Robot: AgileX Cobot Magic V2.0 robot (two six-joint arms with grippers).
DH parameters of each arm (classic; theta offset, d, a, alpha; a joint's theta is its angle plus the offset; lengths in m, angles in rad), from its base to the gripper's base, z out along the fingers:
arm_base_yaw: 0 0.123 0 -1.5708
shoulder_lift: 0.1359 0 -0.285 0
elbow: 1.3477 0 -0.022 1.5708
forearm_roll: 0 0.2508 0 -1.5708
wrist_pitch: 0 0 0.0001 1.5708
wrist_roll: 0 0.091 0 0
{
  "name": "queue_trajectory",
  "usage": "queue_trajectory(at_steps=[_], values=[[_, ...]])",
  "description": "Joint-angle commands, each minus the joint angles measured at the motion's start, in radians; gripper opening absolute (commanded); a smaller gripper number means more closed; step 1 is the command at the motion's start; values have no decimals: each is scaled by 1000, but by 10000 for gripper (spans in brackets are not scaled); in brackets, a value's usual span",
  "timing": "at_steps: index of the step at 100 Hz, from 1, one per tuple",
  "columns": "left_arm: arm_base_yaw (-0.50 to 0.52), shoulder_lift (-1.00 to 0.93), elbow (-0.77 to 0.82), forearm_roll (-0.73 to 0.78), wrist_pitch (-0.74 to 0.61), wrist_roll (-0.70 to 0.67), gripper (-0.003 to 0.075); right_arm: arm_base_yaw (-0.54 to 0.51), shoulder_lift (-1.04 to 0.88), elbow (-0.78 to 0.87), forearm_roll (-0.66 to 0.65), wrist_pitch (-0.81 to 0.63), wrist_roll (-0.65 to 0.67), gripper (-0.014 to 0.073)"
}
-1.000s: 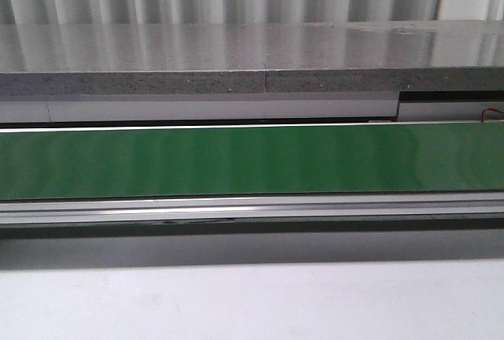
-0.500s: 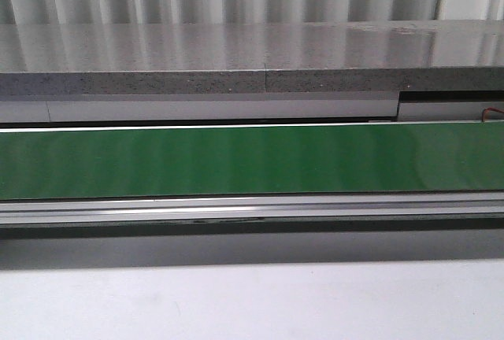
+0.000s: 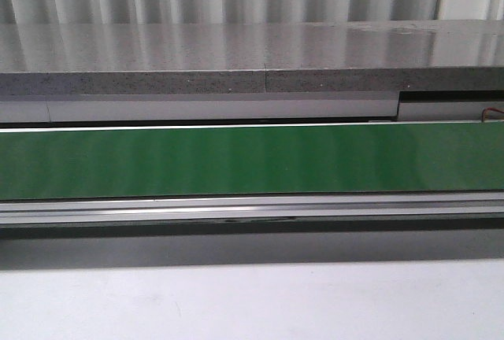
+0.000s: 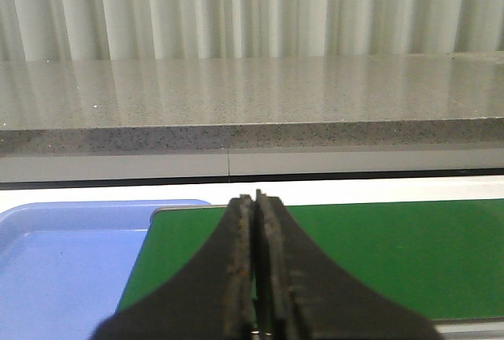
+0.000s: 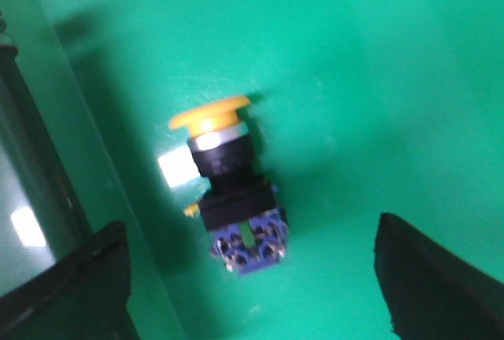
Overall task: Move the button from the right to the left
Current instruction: 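Close the right gripper around the yellow push button's black body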
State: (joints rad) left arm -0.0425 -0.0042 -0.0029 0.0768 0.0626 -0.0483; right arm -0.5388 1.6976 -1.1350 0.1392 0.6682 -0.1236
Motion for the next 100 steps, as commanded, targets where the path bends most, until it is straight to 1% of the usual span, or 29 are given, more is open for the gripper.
queue_trajectory(at_steps=[1, 44, 59, 64, 71, 78, 83, 90, 93, 100], values=[[-8, -35, 26, -6, -85, -11, -20, -5, -8, -43, 38, -52, -37, 626], [-8, -35, 26, -6, -85, -11, -20, -5, 114, -54, 50, -124, -64, 626], [-8, -35, 26, -6, -85, -11, -20, -5, 151, -54, 51, -123, -64, 600], [-8, -35, 26, -6, -85, -11, -20, -5, 162, -54, 51, -123, -64, 577], [-8, -35, 26, -6, -85, -11, -20, -5, 170, -54, 51, -123, -64, 518], [-8, -35, 26, -6, -85, -11, -20, -5, 174, -54, 53, -118, -64, 420], [-8, -35, 26, -6, -85, -11, -20, -5, 174, -54, 57, -116, -64, 328], [-8, -35, 26, -6, -85, -11, -20, -5, 174, -55, 65, -114, -64, 241], [-8, -35, 26, -6, -85, -11, -20, -5, 173, -58, 68, -110, -64, 226], [-8, -35, 26, -6, -85, -11, -20, -5, 170, -75, 76, -84, -64, 224]])
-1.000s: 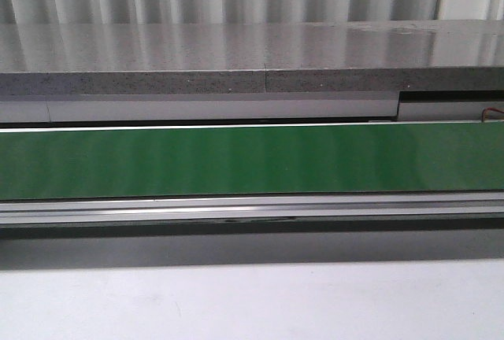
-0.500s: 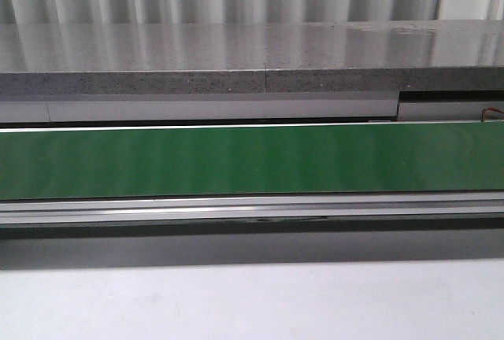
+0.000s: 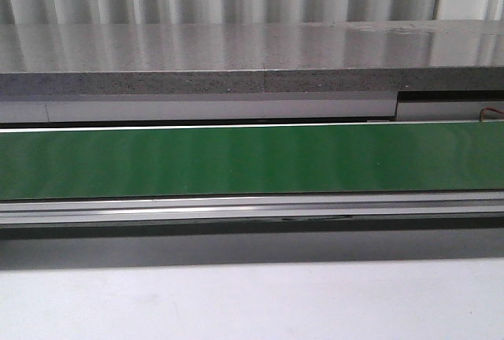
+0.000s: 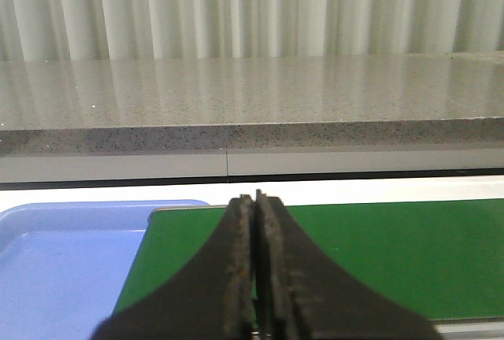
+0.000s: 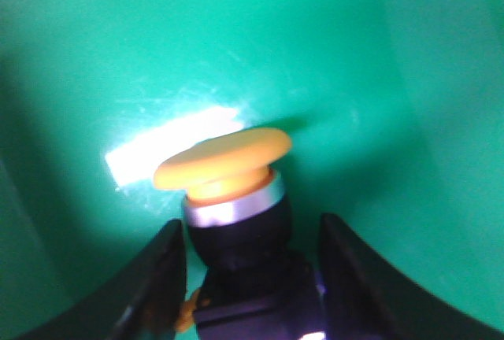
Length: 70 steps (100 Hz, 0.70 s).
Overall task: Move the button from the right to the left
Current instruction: 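Close the right gripper around the yellow push button's black body, then lift the button with the right gripper and lower it onto the conveyor belt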
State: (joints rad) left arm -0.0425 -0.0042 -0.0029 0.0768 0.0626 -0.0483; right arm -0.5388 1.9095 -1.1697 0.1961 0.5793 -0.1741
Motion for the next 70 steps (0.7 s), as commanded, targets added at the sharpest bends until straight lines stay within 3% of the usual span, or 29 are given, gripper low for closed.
queue_trajectory(at_steps=[1, 36, 70], values=[[-8, -35, 26, -6, -85, -11, -20, -5, -43, -42, 21, 11, -14, 224], [-8, -35, 26, -6, -85, -11, -20, 14, -245, -96, 50, 139, -14, 224], [-8, -35, 26, -6, -85, -11, -20, 201, -388, -33, 50, 165, -3, 224]])
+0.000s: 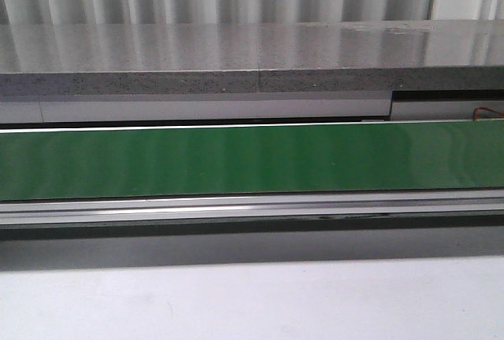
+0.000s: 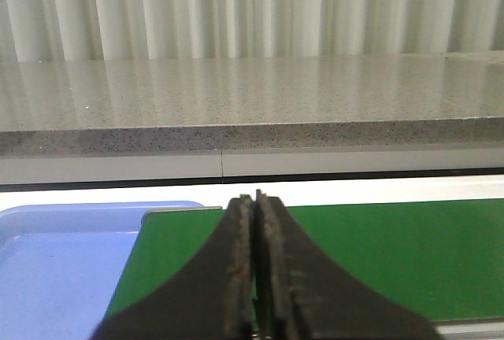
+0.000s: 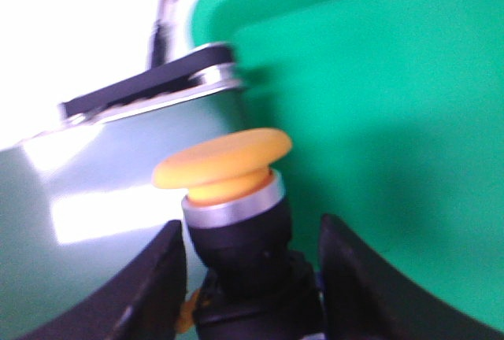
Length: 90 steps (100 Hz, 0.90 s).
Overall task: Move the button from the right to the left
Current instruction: 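Lift the button with the right gripper and lower it onto the conveyor belt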
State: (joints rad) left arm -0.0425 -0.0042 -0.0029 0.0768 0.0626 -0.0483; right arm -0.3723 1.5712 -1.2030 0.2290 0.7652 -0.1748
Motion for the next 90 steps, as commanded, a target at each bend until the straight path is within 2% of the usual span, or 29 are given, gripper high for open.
queue_trajectory(at_steps=[1, 32, 66, 78, 90], values=[[-8, -35, 26, -6, -85, -11, -20, 37, -50, 2, 17, -21, -1, 224], [-8, -35, 26, -6, -85, -11, -20, 79, -46, 118, 17, -119, 45, 224], [-8, -35, 26, -6, -85, -11, -20, 79, -2, 123, 19, -127, 45, 233], [-8, -35, 26, -6, -85, -11, -20, 79, -2, 123, 19, -127, 45, 341], [-8, -35, 26, -6, -85, -11, -20, 80, -2, 123, 21, -128, 45, 533]])
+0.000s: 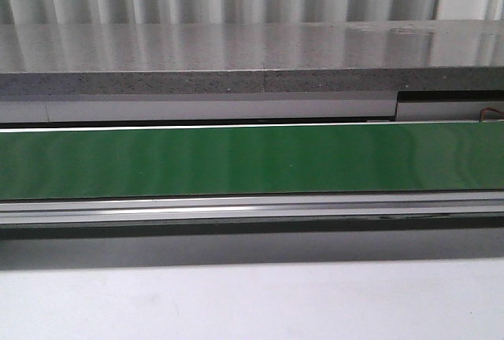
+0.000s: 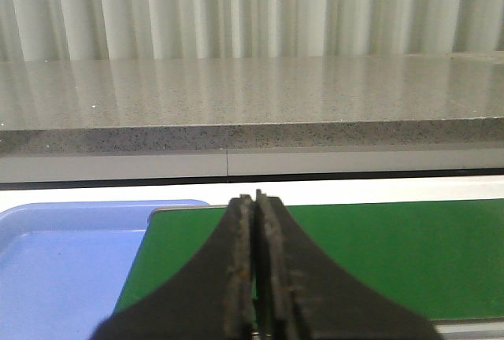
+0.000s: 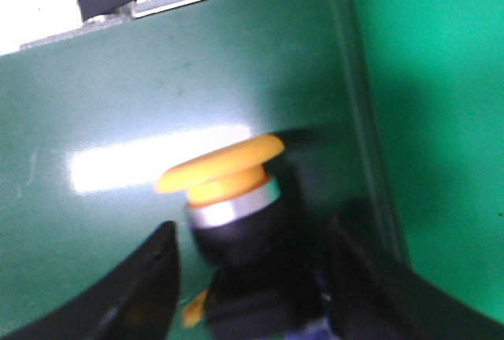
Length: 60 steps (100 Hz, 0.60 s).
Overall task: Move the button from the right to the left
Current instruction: 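Lift the button with the right gripper and lower it onto the conveyor belt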
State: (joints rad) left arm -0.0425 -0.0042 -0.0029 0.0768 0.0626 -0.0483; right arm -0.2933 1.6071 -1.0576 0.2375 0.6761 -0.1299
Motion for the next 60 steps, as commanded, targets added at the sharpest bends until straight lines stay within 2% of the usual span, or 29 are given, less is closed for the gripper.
queue_trajectory(at_steps=[1, 7, 14, 33, 60], values=[[-8, -35, 26, -6, -85, -11, -20, 1, -38, -22, 14, -40, 0, 542], [-8, -35, 26, -6, -85, -11, -20, 1, -38, -22, 22, -47, 0, 610], [-8, -35, 26, -6, -85, -11, -20, 1, -39, -22, 27, -61, 0, 647], [-8, -35, 26, -6, -85, -11, -20, 16, -84, -22, 33, -88, -12, 647], [-8, -35, 26, -6, -85, -11, -20, 110, -261, -14, 24, -138, -70, 647]])
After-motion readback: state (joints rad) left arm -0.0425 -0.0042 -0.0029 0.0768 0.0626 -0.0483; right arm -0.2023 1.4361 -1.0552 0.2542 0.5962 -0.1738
